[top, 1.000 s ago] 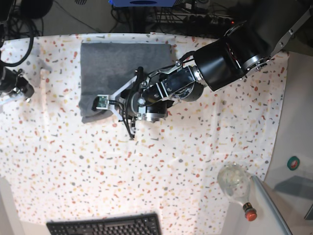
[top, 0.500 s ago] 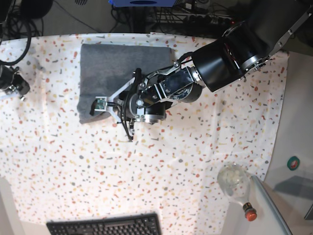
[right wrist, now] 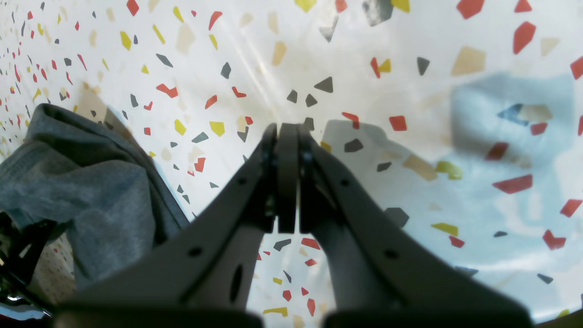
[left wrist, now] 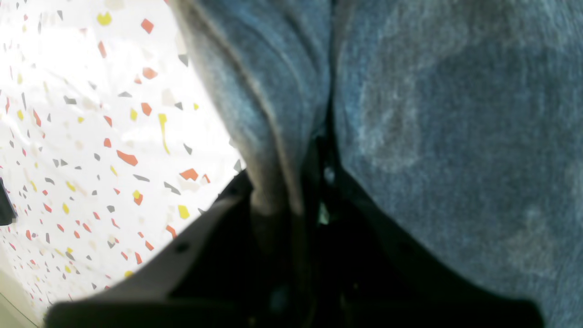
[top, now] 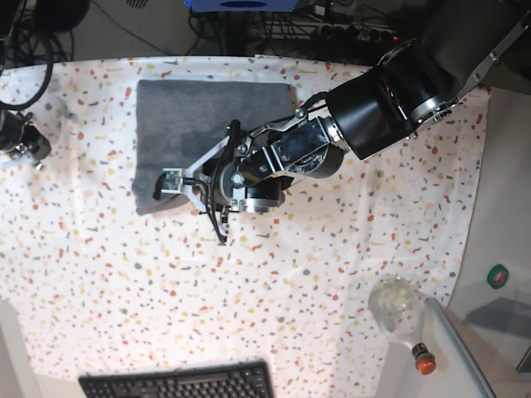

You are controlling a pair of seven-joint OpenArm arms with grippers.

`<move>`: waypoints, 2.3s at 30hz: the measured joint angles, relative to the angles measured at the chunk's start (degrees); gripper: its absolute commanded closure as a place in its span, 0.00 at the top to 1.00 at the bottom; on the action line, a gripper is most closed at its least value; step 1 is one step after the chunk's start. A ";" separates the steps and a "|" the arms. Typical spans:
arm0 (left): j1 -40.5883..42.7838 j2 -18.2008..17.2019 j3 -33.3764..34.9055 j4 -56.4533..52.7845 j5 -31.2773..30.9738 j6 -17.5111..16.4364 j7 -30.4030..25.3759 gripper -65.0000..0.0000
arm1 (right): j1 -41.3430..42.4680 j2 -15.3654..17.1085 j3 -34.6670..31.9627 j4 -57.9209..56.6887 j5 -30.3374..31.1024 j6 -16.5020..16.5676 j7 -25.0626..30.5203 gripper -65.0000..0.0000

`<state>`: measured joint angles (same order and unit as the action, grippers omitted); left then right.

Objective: Layout the t-shirt on the table in an organized manner, then fold the t-shirt properly

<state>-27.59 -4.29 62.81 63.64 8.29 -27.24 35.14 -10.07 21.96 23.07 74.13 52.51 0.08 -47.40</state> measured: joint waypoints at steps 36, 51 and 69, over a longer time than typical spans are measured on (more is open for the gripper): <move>53.57 -7.26 -57.37 49.79 0.55 0.83 -3.02 0.00 | -20.92 6.58 0.20 20.63 -13.60 9.22 8.92 0.00; 84.39 -7.26 -61.53 30.80 0.22 10.27 -18.75 0.00 | -40.11 2.47 -8.74 21.79 -49.42 10.47 9.03 0.00; 45.59 -2.25 -45.51 -63.06 -0.92 10.62 -71.52 0.00 | -16.83 -10.12 -30.56 -54.12 -37.35 9.44 51.34 0.00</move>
<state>18.00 -6.55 17.30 0.58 7.38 -16.62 -36.38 -26.89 11.84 -7.49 20.01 15.16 9.52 3.95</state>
